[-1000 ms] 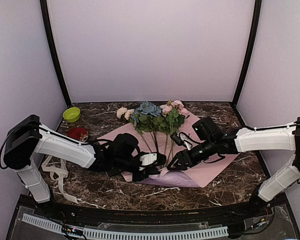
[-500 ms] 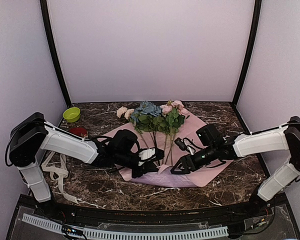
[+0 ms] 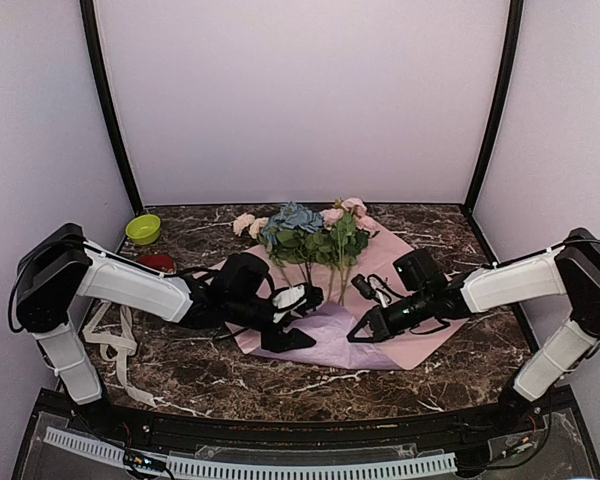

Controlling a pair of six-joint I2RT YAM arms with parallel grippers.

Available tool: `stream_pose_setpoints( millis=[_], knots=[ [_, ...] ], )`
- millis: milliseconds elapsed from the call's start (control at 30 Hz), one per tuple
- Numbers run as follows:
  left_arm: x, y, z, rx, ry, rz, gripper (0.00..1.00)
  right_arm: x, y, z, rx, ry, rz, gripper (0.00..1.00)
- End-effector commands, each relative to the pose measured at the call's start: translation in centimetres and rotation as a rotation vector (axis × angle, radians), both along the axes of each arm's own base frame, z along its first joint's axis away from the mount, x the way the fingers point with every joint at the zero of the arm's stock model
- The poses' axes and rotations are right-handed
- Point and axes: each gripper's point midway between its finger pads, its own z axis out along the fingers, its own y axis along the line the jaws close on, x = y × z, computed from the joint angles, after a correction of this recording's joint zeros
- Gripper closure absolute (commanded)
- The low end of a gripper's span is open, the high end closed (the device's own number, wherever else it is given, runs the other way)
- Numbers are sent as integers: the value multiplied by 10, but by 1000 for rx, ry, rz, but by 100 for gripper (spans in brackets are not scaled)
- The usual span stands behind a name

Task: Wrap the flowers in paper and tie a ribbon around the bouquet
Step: Pass from the left arm to the right, then fold the bottom corner of the flattened wrapping paper at the center of the board.

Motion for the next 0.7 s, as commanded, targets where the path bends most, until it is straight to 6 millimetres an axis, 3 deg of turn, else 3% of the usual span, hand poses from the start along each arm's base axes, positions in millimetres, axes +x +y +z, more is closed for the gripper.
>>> stream_pose_setpoints(
  millis=[0,100,333,667],
  knots=[
    [5,15,41,-77,-23,69,39,23,-1,-1,-6,-29,-60,100],
    [7,30,41,-48,-52,123,35,32,4,-5,-8,-18,-64,100],
    [15,57,-18,127,26,268,34,46,11,-5,-44,-36,-48,100],
    [27,86,-58,306,44,436,37,56,3,-14,-114,-33,-111,100]
  ],
)
